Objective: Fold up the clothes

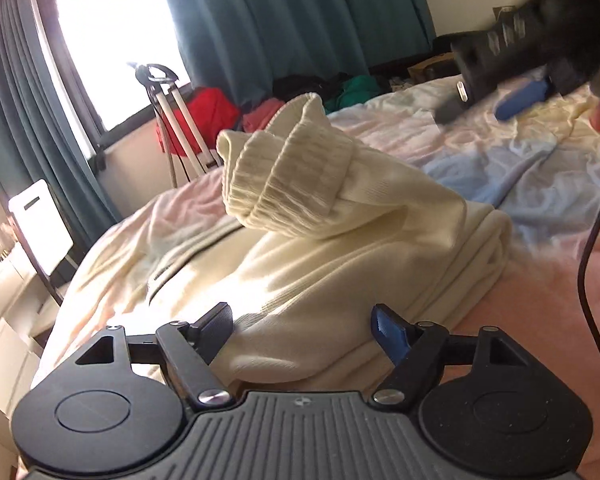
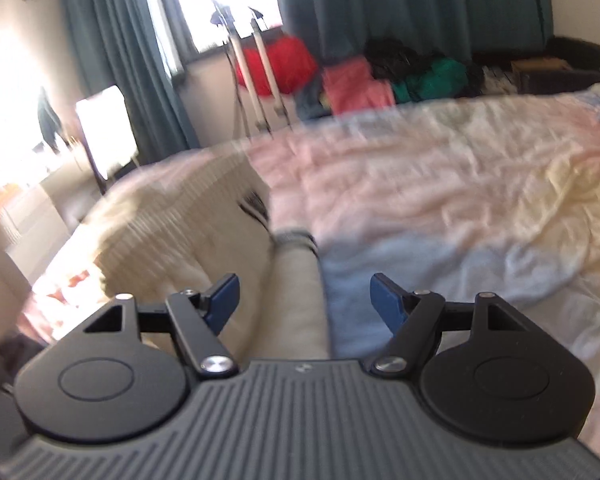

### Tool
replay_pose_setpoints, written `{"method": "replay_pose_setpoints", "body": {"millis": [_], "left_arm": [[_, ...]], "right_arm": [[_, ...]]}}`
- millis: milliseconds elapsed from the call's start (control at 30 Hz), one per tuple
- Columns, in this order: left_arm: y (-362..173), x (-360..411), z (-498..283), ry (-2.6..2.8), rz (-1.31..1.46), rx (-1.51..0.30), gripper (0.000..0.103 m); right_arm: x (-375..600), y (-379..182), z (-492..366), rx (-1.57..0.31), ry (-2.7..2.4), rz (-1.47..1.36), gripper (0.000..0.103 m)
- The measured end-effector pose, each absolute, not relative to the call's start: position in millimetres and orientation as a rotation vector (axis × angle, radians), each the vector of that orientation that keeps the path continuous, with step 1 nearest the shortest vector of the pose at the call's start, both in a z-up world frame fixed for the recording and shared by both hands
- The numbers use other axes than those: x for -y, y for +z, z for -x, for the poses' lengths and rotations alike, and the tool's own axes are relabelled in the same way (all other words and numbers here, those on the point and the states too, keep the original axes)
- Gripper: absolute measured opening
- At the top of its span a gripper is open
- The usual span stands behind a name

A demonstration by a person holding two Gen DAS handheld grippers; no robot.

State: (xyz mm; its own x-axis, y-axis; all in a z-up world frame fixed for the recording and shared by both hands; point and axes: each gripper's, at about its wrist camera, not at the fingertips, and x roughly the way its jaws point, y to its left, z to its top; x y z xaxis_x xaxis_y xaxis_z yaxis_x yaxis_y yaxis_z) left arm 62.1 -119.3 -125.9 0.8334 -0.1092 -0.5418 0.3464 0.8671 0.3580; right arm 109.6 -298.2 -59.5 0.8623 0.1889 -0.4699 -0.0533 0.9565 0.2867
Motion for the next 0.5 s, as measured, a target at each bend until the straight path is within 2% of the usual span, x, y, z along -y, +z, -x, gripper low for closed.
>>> {"method": "replay_pose_setpoints", "body": {"millis": [133, 500], "left_arm": [[-136, 115, -57, -0.287, -0.465, -0.583, 0.078], [-146, 112, -48, -0.306, -0.454, -0.562, 0.077]], "right_arm": [[291, -45, -99, -0.396, 0.267, -0.327, 0.075], [196, -70, -126, -0.46, 0.391, 0.0, 0.074]]}}
